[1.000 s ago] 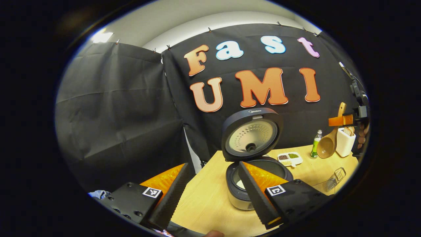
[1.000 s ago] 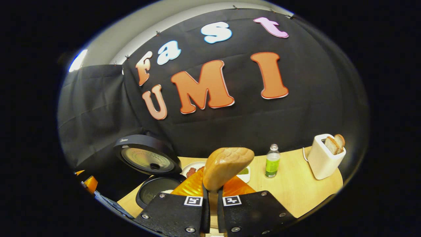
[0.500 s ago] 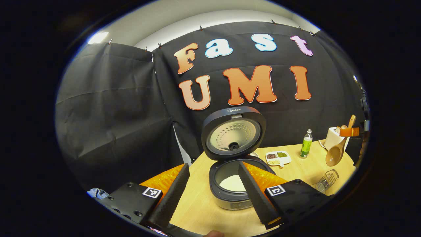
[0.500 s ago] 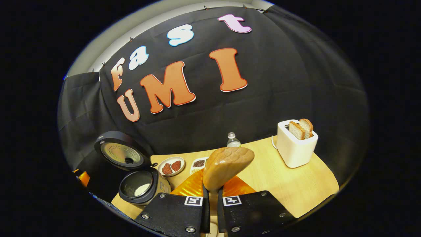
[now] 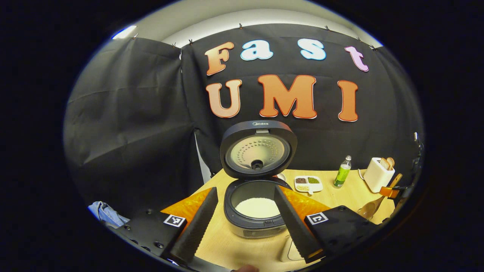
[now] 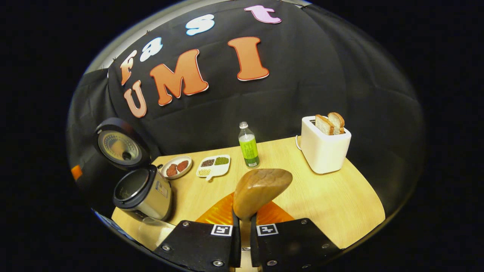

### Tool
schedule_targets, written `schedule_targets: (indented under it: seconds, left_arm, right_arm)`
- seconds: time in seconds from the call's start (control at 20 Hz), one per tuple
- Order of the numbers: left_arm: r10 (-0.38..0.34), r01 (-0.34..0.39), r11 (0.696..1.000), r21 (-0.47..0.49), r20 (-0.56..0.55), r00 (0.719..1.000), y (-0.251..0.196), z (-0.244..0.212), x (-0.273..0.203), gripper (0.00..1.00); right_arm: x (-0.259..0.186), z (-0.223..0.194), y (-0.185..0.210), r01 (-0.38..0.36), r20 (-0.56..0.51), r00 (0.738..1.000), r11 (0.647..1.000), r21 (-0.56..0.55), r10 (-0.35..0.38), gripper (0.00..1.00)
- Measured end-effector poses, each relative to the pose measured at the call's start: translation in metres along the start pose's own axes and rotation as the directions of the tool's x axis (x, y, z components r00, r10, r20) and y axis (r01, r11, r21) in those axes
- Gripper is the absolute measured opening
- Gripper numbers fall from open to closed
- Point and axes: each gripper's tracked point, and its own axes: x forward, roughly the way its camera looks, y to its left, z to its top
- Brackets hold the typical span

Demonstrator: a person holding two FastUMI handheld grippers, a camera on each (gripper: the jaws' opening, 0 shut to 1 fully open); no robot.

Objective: Close the left gripper, press the button to open the rice cooker; take a wooden spoon from the chopstick holder with the right hand, scoop a spoonful of rice and pour it into the rice cooker, then put the wooden spoon back into the chopstick holder.

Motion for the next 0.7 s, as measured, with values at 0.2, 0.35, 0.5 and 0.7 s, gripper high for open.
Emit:
schedule_targets:
  seconds: [0.2, 0.35, 0.5, 0.7]
  left_arm:
    - [-0.006, 0.006, 1.000, 0.026, -0.010, 1.000, -0.014, 0.002, -0.001, 0.96]
    - [-0.019, 0.019, 0.999, 0.035, -0.004, 1.000, -0.024, 0.006, -0.002, 0.93]
    - [-0.021, 0.020, 0.999, 0.045, 0.007, 1.000, -0.027, 0.008, -0.003, 0.96]
    - [-0.019, 0.019, 0.999, 0.031, 0.003, 1.000, -0.026, 0.006, -0.001, 0.93]
  right_arm:
    - [0.009, -0.032, -0.002, -0.025, -0.084, 0.996, 0.999, 0.025, 0.027, 0.12]
    - [0.013, -0.042, -0.003, -0.025, -0.110, 0.993, 0.999, 0.041, 0.029, 0.12]
    - [0.017, -0.056, -0.007, -0.015, -0.163, 0.986, 0.999, 0.034, 0.020, 0.15]
    - [0.015, -0.059, -0.015, 0.015, -0.201, 0.980, 0.999, 0.031, -0.009, 0.19]
